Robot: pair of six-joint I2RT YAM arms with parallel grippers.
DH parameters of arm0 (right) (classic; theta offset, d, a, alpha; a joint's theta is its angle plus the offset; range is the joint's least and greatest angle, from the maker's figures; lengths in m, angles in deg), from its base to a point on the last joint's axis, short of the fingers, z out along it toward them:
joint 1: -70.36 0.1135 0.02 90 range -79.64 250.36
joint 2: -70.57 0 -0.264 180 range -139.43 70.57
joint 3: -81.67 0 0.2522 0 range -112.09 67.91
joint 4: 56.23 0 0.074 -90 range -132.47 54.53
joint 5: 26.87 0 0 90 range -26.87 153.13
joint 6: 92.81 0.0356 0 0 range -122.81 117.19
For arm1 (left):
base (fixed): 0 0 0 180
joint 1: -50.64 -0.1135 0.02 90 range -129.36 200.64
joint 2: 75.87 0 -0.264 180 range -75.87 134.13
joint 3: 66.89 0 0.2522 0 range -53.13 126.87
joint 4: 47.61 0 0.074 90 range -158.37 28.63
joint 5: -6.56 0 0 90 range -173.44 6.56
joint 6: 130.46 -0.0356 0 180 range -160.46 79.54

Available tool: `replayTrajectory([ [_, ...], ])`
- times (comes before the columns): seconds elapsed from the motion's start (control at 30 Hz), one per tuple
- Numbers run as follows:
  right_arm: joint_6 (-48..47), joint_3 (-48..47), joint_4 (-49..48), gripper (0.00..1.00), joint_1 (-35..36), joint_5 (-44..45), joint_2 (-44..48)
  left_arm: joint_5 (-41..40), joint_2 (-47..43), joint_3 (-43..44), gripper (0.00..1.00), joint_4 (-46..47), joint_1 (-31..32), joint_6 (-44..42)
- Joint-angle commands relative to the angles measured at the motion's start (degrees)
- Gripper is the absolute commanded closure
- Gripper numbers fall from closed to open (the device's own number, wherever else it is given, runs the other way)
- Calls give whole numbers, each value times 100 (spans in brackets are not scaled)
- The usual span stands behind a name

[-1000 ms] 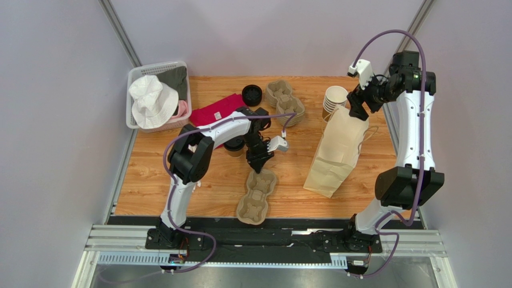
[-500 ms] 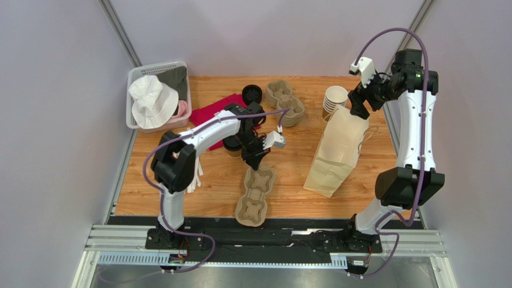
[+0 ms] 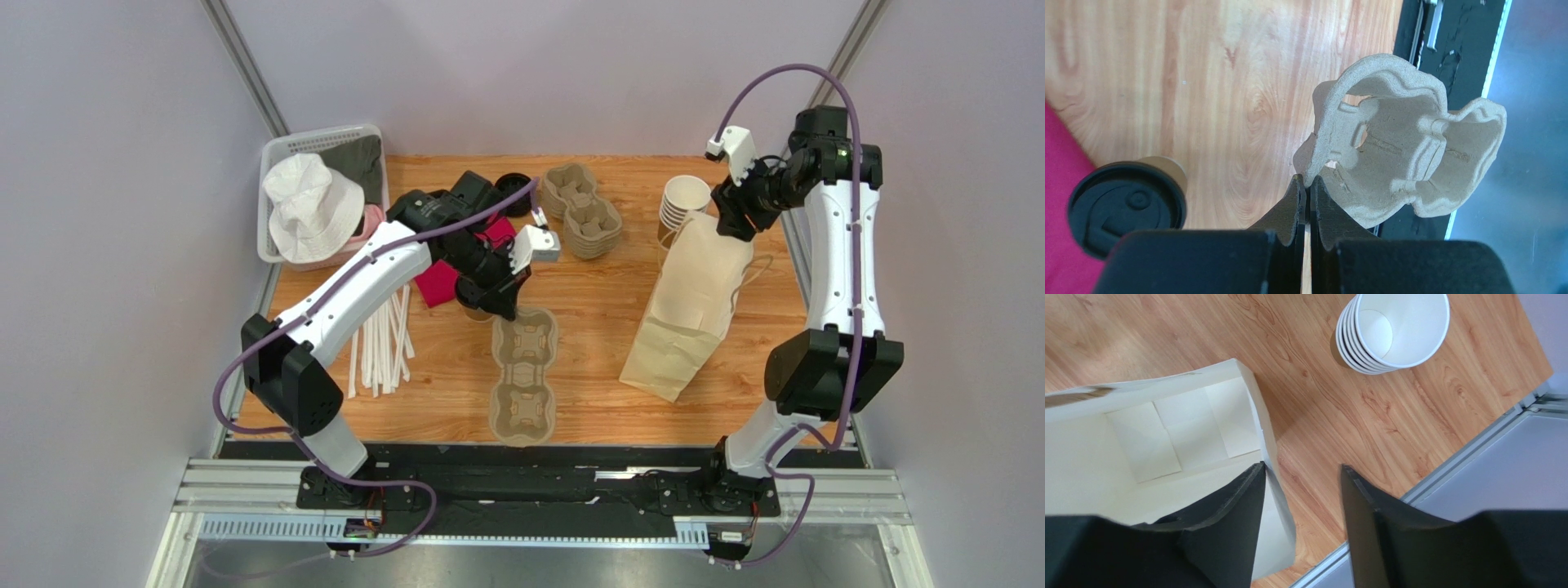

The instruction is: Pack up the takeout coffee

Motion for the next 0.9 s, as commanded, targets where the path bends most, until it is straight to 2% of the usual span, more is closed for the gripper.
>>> replayTrajectory([
  [0.0,-26,-80,1767,61,33,-60,141,-142,-643,668,100,11,-87,623],
  [0.07,79,-168,1767,74,42,-174,158,-273,-855,948,100,3,-122,667],
  [0.1,132,-281,1776,91,59,-218,202,-353,-1091,1028,100,98,-122,720],
  [0.13,193,-335,1767,99,94,-262,237,-475,-1215,1107,100,195,-114,929],
  [0.23,413,-449,1767,100,261,-525,474,-941,-1567,1564,100,503,-114,1194],
  [0.4,773,-441,1644,100,753,-579,896,-1170,-1621,2925,100,723,-26,1204],
  [0.43,844,-406,1627,100,832,-579,1036,-1414,-1586,3353,100,741,53,1152],
  [0.5,1045,-344,1609,100,1191,-544,1142,-1836,-1489,3690,100,828,587,785],
  [0.53,1107,-274,1600,100,1306,-526,1256,-2439,-1463,3874,100,907,859,617],
  [0.57,1195,-222,1565,100,1508,-509,1309,-2732,-1454,3902,100,1160,1349,441],
  [0.67,1617,-20,1320,100,1886,-351,1537,-3857,-1445,3797,100,1845,2064,-271],
  [0.8,2004,34,1222,100,2133,-263,1661,-4737,-1340,3631,100,2567,3074,-1105],
  [0.87,2189,43,1213,100,2213,-219,1687,-5028,-1296,3525,100,2901,3313,-1431],
])
